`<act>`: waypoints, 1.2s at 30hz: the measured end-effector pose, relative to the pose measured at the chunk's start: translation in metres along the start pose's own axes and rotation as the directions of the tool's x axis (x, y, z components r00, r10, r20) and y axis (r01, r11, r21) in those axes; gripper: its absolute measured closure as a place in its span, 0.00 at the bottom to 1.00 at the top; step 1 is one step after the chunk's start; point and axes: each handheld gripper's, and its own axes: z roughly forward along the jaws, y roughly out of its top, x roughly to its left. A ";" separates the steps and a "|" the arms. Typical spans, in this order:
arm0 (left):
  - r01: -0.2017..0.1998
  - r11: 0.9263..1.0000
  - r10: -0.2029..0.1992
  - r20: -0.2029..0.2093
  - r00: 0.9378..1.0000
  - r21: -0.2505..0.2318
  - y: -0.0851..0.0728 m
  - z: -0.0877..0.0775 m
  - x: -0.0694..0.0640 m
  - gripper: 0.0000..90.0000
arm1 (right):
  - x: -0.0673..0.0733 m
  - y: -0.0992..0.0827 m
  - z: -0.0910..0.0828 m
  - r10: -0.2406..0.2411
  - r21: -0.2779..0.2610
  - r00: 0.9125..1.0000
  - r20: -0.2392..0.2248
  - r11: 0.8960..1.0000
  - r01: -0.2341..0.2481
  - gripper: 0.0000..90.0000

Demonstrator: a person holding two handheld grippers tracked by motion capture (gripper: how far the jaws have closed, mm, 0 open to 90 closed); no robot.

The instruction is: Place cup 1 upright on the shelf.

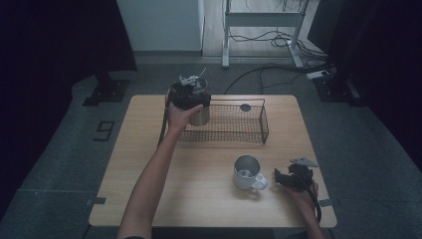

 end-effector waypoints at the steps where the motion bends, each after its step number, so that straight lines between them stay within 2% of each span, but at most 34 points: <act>1: 0.000 1.000 0.000 0.001 1.000 -0.004 0.000 0.002 0.000 0.04 | 0.000 0.000 0.000 0.000 0.000 1.000 0.001 1.000 0.000 0.15; 11: 0.004 1.000 -0.003 -0.016 1.000 0.011 -0.006 0.016 0.002 0.04 | 0.000 0.000 0.000 0.000 0.000 1.000 0.000 1.000 0.000 0.15; 15: 0.000 1.000 0.001 -0.014 1.000 0.012 -0.009 0.024 -0.002 0.04 | 0.000 0.000 0.000 0.000 0.000 1.000 0.000 1.000 0.000 0.15; 36: -0.002 0.997 0.003 -0.020 1.000 0.073 -0.025 0.050 -0.005 0.04 | 0.000 0.000 0.000 0.000 0.000 1.000 0.000 1.000 0.000 0.15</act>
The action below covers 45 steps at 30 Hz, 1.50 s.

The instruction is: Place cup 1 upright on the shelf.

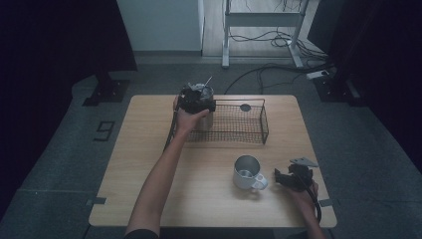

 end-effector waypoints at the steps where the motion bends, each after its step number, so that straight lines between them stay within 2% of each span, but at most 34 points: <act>1: 0.000 1.000 0.000 0.000 1.000 0.000 0.000 0.000 0.000 0.04 | 0.000 0.000 0.000 0.000 0.000 1.000 0.000 1.000 0.000 0.15; 28: 0.005 0.999 -0.005 -0.012 1.000 0.038 -0.019 0.021 -0.001 0.04 | 0.000 0.000 0.000 0.000 0.000 1.000 0.001 1.000 0.000 0.15; 32: -0.007 0.999 0.007 -0.012 1.000 0.047 -0.023 0.025 -0.002 0.04 | 0.000 0.000 0.000 0.000 0.000 1.000 0.000 1.000 0.000 0.15; 45: 0.001 0.999 0.000 -0.017 1.000 0.032 -0.029 0.026 0.000 0.04 | 0.000 0.000 0.000 0.000 0.000 1.000 0.000 1.000 0.000 0.15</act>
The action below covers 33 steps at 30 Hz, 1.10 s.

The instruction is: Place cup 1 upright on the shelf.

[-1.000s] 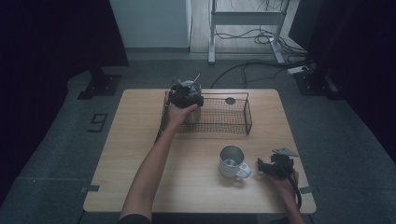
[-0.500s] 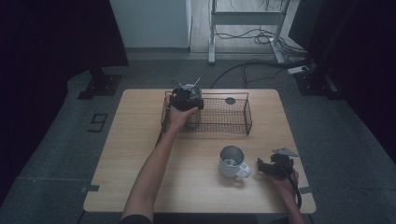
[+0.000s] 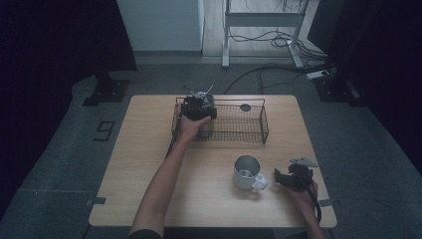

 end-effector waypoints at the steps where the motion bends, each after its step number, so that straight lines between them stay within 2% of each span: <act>1: -0.001 1.000 0.001 0.000 1.000 -0.002 -0.001 0.000 0.000 0.04 | 0.000 0.000 0.000 0.000 0.000 1.000 0.000 1.000 0.000 0.15; 6: -0.001 1.000 0.001 0.004 1.000 -0.003 -0.003 -0.001 0.000 0.04 | 0.000 0.000 0.000 0.000 0.000 1.000 0.000 1.000 0.000 0.15; 12: -0.038 0.999 0.038 -0.007 0.999 -0.008 -0.006 -0.005 -0.003 0.03 | 0.000 0.000 0.000 0.000 0.000 1.000 0.001 1.000 0.000 0.15; 17: -0.036 0.999 0.036 -0.001 0.999 -0.018 -0.005 -0.009 -0.003 0.02 | 0.000 0.000 0.000 0.000 0.000 1.000 0.001 1.000 0.000 0.15; 24: -0.030 0.999 0.030 0.013 0.999 -0.040 -0.002 -0.018 0.000 0.00 | 0.000 0.000 0.000 0.000 0.000 1.000 0.001 1.000 0.000 0.15; 31: -0.035 0.997 0.036 0.017 0.999 -0.063 -0.001 -0.029 0.001 0.00 | 0.000 0.000 0.000 0.000 0.000 1.000 0.002 1.000 0.000 0.15; 33: -0.048 0.996 0.049 0.016 0.999 -0.072 0.000 -0.036 0.001 0.00 | 0.000 0.000 0.000 0.000 0.000 1.000 0.002 1.000 0.000 0.15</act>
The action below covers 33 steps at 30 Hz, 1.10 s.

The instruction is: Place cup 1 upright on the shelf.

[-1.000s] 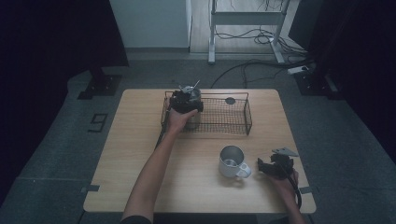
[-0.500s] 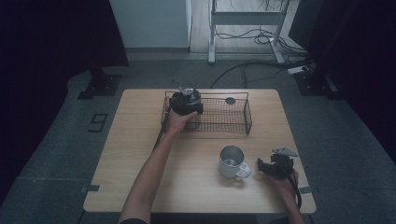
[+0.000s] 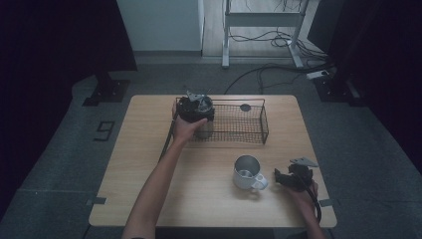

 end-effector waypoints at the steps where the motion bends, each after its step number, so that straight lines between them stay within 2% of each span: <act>1: 0.000 1.000 0.000 0.000 1.000 0.000 0.000 0.000 0.000 0.00 | 0.000 0.000 0.000 0.000 0.000 1.000 0.000 1.000 0.000 0.15; 11: 0.008 0.999 -0.007 0.026 1.000 -0.032 -0.002 -0.025 0.004 0.00 | 0.000 0.001 0.001 0.000 0.000 1.000 0.004 1.000 0.000 0.15; 14: -0.007 1.000 0.007 0.022 1.000 -0.025 -0.005 -0.031 0.004 0.00 | 0.000 0.001 0.001 0.000 0.000 1.000 0.004 1.000 0.000 0.15; 25: -0.010 0.999 0.012 0.045 0.999 -0.037 -0.023 -0.059 0.007 0.01 | 0.000 0.001 0.001 0.006 -0.001 1.000 0.006 1.000 -0.006 0.15; 30: -0.012 0.999 0.014 0.076 0.997 -0.030 -0.040 -0.079 0.008 0.03 | 0.000 0.000 0.000 0.007 -0.002 1.000 0.011 1.000 -0.007 0.15; 33: -0.009 0.999 0.011 0.078 0.997 -0.032 -0.045 -0.085 0.009 0.03 | 0.000 0.000 0.000 0.008 -0.001 1.000 0.013 1.000 -0.008 0.15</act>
